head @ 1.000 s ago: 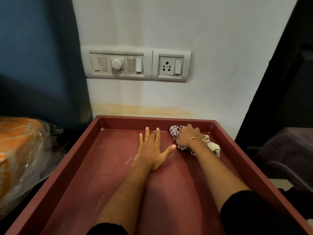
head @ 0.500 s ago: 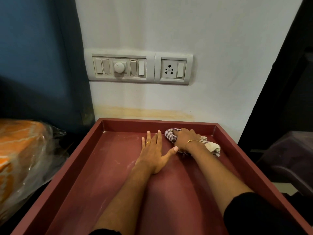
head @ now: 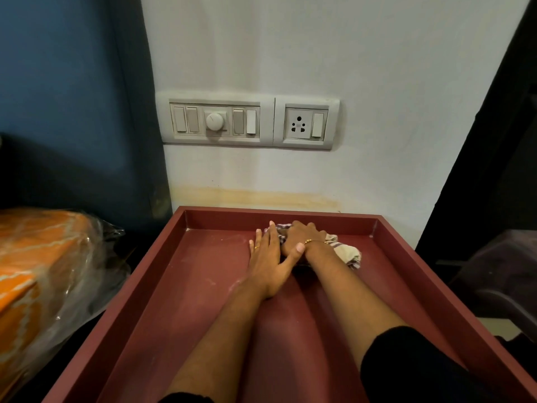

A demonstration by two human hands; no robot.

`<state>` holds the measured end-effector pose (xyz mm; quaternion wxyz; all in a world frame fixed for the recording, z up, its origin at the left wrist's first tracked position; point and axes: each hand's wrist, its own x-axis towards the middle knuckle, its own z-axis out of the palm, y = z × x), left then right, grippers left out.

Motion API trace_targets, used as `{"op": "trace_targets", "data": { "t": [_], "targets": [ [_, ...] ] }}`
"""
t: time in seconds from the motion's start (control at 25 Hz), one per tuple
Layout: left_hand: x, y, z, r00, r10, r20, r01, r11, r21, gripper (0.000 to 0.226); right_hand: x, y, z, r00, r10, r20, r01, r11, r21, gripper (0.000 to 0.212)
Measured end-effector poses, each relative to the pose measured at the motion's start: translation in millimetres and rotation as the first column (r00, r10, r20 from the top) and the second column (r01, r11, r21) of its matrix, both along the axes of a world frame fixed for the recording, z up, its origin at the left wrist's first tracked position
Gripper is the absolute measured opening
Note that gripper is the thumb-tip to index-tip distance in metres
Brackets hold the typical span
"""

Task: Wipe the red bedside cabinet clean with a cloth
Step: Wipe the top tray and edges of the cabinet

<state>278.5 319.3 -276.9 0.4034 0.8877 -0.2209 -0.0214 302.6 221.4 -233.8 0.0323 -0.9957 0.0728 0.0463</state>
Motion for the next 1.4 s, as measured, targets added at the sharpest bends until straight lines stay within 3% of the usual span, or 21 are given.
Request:
{"op": "trace_targets", "data": {
  "t": [0.08,0.16,0.24,0.32,0.4,0.48,0.56,0.76,0.96,1.2,1.4],
  "targets": [
    [3,8,6,0.999,0.023,-0.042,-0.026,0.997,-0.068,0.087,-8,10,-3,0.995,0.098,0.020,-0.099,0.995,0.021,0.039],
    [12,30,21,0.999,0.024,-0.040,-0.024,1.000,0.013,0.072,-13,5,-3,0.996,0.060,0.064,-0.063,0.997,0.044,0.046],
    [24,66,40,0.999,-0.008,-0.033,0.016,0.968,0.251,0.071,-9,5,-2,0.996,-0.022,0.090,0.025,0.999,-0.034,0.048],
    [33,106,60,0.999,-0.033,-0.007,0.032,0.862,0.507,0.074,1,19,-5,0.995,-0.042,0.094,0.056,0.987,-0.152,0.040],
    [32,144,70,0.998,-0.052,0.023,0.023,0.739,0.673,0.101,8,41,-6,0.994,0.042,0.099,-0.027,0.990,-0.140,0.041],
    [25,171,69,0.994,-0.109,0.030,0.052,0.676,0.735,0.139,7,52,-9,0.986,0.148,0.079,-0.142,0.987,-0.068,0.046],
    [24,180,61,0.990,-0.139,0.006,0.094,0.702,0.705,0.149,6,43,-8,0.983,0.175,0.049,-0.174,0.984,-0.025,0.047],
    [32,177,52,0.994,-0.109,0.000,0.082,0.746,0.661,0.136,16,56,-4,0.998,-0.034,0.061,0.040,0.994,-0.099,0.047],
    [31,175,50,0.996,-0.081,0.041,0.033,0.736,0.676,0.096,18,91,-9,0.979,0.187,0.081,-0.188,0.982,0.005,0.047],
    [32,174,49,0.997,-0.062,0.051,0.015,0.774,0.633,0.076,30,91,-7,0.995,0.079,0.067,-0.077,0.997,-0.031,0.048],
    [33,176,49,0.998,-0.041,0.048,0.008,0.838,0.546,0.061,33,115,-6,0.961,0.272,0.044,-0.272,0.962,-0.003,0.050]
  ]
}}
